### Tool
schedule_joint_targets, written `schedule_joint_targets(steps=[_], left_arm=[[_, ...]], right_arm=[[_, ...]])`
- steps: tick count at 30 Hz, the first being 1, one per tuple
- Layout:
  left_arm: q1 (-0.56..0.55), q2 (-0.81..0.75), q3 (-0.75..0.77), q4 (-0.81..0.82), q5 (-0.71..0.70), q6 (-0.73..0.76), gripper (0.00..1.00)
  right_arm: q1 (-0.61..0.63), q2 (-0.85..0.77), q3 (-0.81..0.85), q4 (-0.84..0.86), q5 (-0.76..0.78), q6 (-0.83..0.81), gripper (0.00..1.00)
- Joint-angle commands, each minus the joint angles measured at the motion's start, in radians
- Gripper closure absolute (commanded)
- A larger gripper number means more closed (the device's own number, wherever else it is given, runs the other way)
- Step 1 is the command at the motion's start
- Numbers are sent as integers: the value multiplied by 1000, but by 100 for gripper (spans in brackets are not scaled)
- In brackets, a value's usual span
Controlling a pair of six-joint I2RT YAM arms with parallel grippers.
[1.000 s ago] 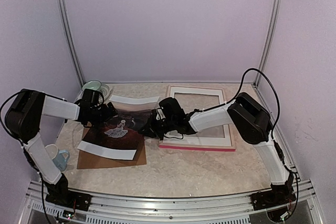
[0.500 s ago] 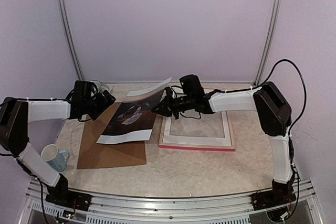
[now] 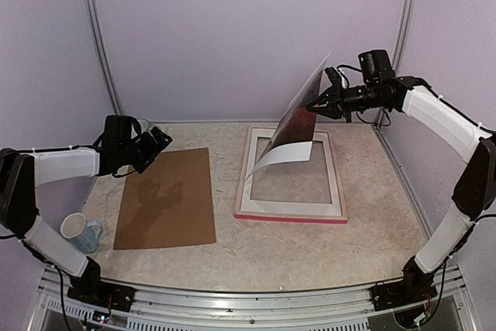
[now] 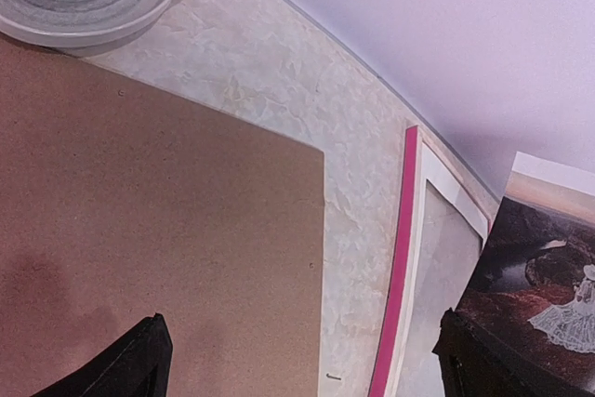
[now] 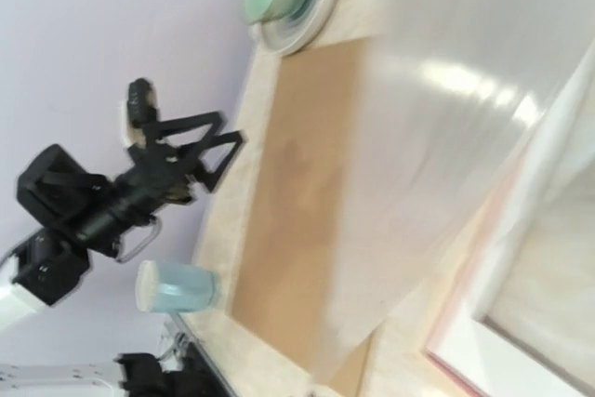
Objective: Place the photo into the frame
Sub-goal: Turn over the photo.
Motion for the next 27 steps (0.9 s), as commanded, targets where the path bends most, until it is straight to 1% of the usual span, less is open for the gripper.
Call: schedule_joint_targets(steps=[1, 3, 5, 7, 12, 17, 22, 27], left_arm=[[-12, 2, 31, 50, 69, -36, 1], [-29, 20, 58, 52, 67, -58, 1], [-59, 47, 101, 51, 56, -78, 1], [-101, 88, 169, 39, 52, -93, 1], [-186, 264, 390, -19, 55, -99, 1], [-220, 427, 543, -6, 95, -117, 1], [-230, 537, 623, 21, 112, -144, 1], [-269, 580, 686, 30, 116, -144, 1]], right_arm=[[-97, -51, 120, -387, -12, -257, 100], [-121, -49, 188, -478, -3, -339, 100], [-131, -44, 238, -531, 22, -379, 100], [-134, -41, 252, -532, 45, -402, 100], [-134, 21, 292, -538, 82, -448, 100], [-134, 90, 318, -539, 68, -465, 99], [-133, 128, 355, -539, 66, -476, 96], [-133, 122, 356, -537, 62, -484, 94]])
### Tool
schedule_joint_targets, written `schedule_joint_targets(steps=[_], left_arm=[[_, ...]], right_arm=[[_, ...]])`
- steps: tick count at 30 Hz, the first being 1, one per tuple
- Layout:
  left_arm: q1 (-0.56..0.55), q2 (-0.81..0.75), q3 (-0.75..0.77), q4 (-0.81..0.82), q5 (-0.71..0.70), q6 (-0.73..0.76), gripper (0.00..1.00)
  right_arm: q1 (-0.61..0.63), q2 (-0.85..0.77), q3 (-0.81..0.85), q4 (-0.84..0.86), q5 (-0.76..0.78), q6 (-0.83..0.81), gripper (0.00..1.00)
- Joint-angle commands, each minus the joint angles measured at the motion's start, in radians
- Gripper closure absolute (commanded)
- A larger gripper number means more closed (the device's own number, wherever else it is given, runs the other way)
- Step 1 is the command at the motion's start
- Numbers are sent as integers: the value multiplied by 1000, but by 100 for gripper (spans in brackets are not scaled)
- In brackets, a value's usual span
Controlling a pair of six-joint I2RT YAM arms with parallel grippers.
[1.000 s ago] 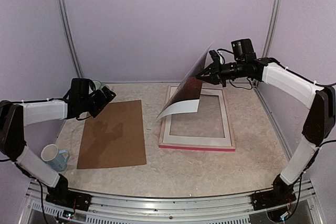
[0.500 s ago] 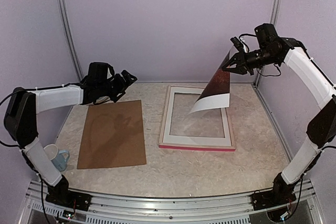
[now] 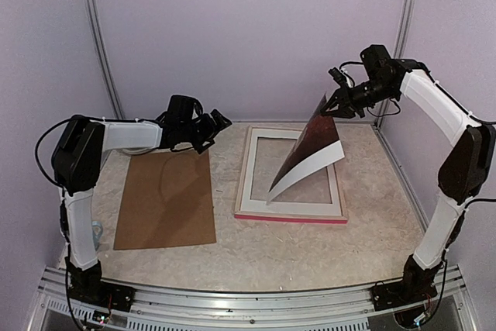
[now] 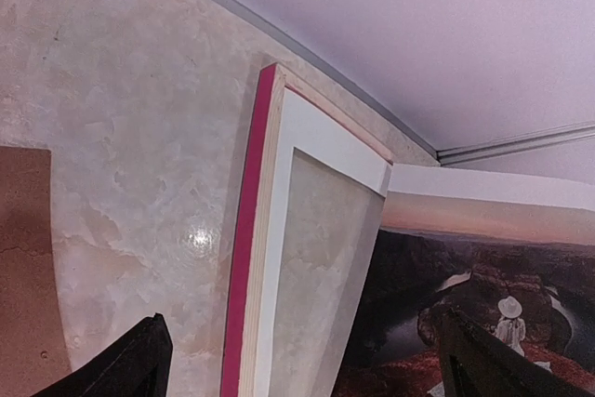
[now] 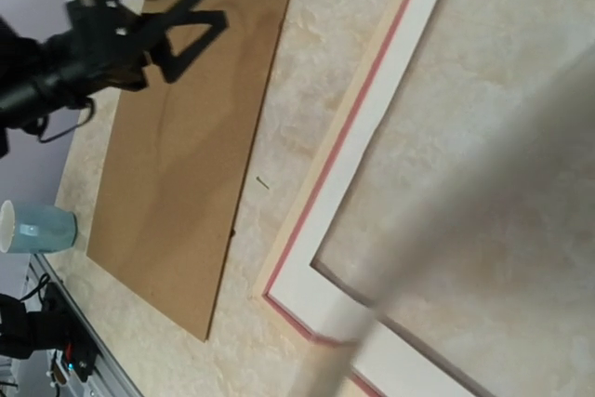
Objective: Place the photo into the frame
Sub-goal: Turn over the photo.
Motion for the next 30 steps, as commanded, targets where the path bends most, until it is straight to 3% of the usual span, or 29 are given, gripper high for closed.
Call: schedule_joint_targets(steps=[1, 12, 20, 24, 30], left_arm=[[-49, 13, 82, 21, 15, -3, 1], [-149, 91, 208, 28, 23, -34, 1], [-164, 132, 239, 39, 27, -44, 1], [-164, 142, 238, 37, 24, -40, 1], [-159, 164, 250, 36, 24, -41, 1]], right_arm=[[-2, -22, 27, 0, -9, -25, 94], [22, -35, 6, 12, -47, -25, 94], [102, 55, 98, 14, -77, -14, 90], [142, 103, 144, 17, -60, 11, 86], [165, 132, 155, 46, -52, 49, 70]])
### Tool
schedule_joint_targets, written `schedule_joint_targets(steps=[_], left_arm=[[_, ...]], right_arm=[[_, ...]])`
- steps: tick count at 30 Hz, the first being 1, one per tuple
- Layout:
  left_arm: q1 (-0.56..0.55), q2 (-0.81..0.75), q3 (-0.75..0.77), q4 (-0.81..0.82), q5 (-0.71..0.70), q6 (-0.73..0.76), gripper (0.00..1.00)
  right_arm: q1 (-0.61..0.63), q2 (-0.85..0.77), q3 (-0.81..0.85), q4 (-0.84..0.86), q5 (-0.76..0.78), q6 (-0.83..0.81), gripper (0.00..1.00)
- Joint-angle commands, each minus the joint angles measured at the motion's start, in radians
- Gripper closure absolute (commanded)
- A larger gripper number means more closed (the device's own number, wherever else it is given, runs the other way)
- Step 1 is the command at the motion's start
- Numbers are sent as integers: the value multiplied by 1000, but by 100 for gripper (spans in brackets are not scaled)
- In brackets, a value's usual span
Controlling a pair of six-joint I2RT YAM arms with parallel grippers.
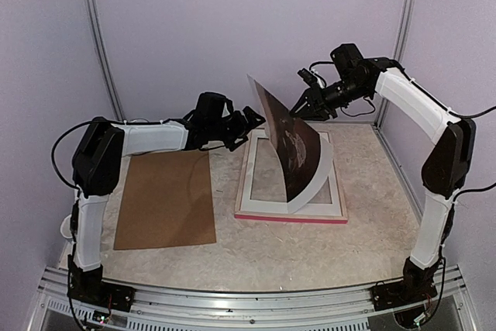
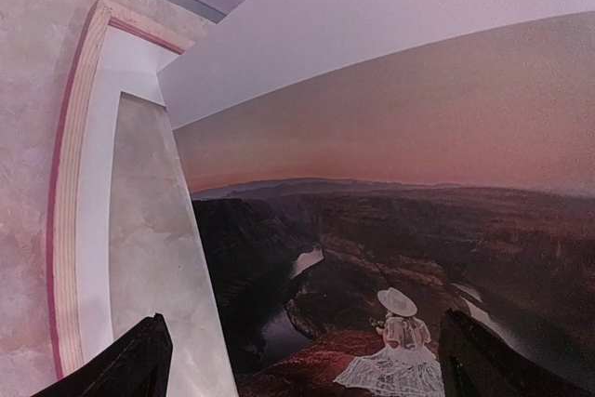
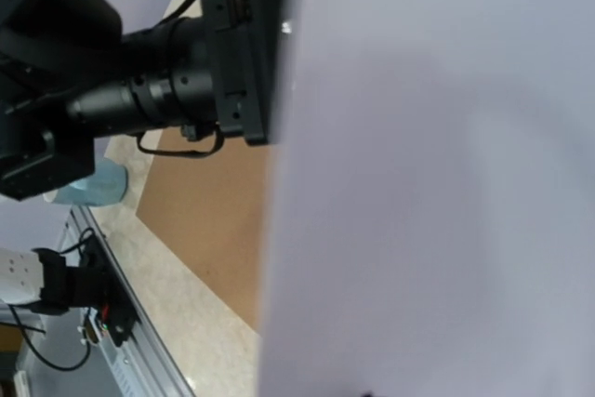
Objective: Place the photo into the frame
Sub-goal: Turn over the photo.
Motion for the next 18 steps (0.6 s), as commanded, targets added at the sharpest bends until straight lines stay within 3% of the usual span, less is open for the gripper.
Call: schedule_joint_targets(steps=[1, 6, 18], left_arm=[[7, 39, 44, 10, 4, 4, 1], [19, 62, 65, 6, 7, 1, 1], [50, 45, 39, 46, 18, -19, 1]], right_arm=[[18, 15, 22, 30, -3, 32, 69], [44, 27, 12, 78, -62, 56, 63], [71, 71, -28, 123, -126, 70, 62]])
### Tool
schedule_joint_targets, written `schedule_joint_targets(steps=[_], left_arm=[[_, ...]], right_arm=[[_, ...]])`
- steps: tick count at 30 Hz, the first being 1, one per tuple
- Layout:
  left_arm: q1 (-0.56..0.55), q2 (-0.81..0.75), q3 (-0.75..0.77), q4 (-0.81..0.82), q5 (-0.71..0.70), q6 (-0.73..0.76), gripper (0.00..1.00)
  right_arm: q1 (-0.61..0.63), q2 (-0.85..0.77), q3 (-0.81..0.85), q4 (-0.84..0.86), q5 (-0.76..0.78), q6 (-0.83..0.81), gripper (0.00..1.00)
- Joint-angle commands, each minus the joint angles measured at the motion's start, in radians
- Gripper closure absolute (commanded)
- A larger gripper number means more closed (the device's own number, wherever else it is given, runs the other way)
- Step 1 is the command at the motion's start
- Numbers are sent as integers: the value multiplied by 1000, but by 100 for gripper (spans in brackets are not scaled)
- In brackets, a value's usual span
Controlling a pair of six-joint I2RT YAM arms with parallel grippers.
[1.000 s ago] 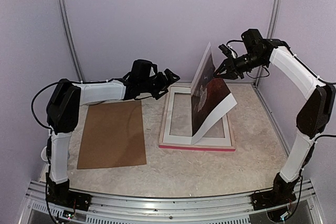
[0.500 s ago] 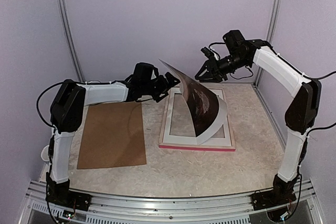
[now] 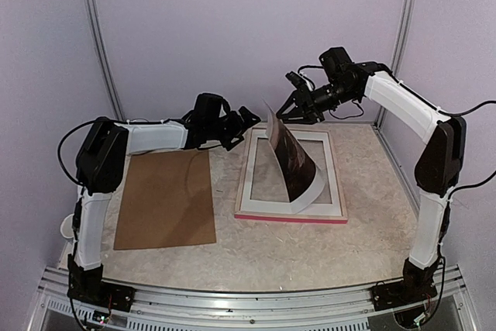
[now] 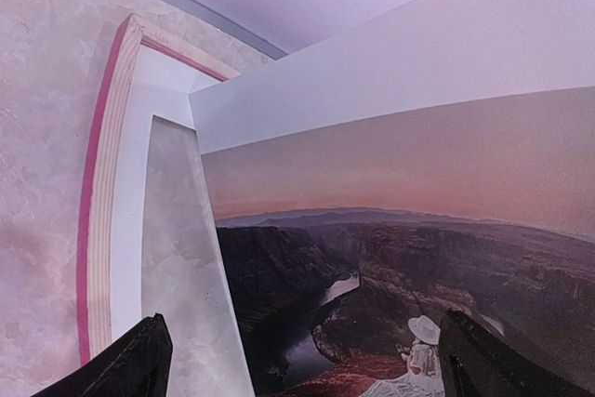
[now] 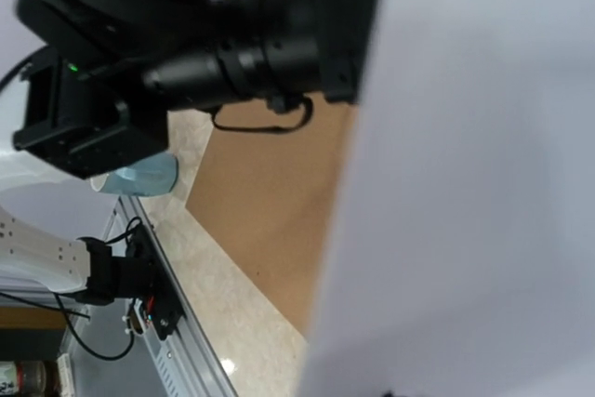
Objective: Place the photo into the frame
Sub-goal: Turn over the photo.
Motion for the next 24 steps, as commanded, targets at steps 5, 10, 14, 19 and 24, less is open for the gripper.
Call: schedule_joint_targets(steps=[5, 10, 14, 19, 24], left_arm=[[29, -79, -114, 129, 29, -49, 1], [41, -113, -196, 256, 103, -115, 1], [46, -141, -283, 397, 135, -191, 1], [48, -194, -343, 486, 137, -219, 1], [44, -249, -389, 508, 125, -224, 1]], right_arm=[[35, 12, -56, 118, -109, 49, 62], [46, 32, -53, 149, -131, 67, 62], [55, 47, -56, 157, -131, 71, 63], [56, 55, -55, 166, -131, 74, 63], [58, 63, -56, 168, -131, 71, 63]])
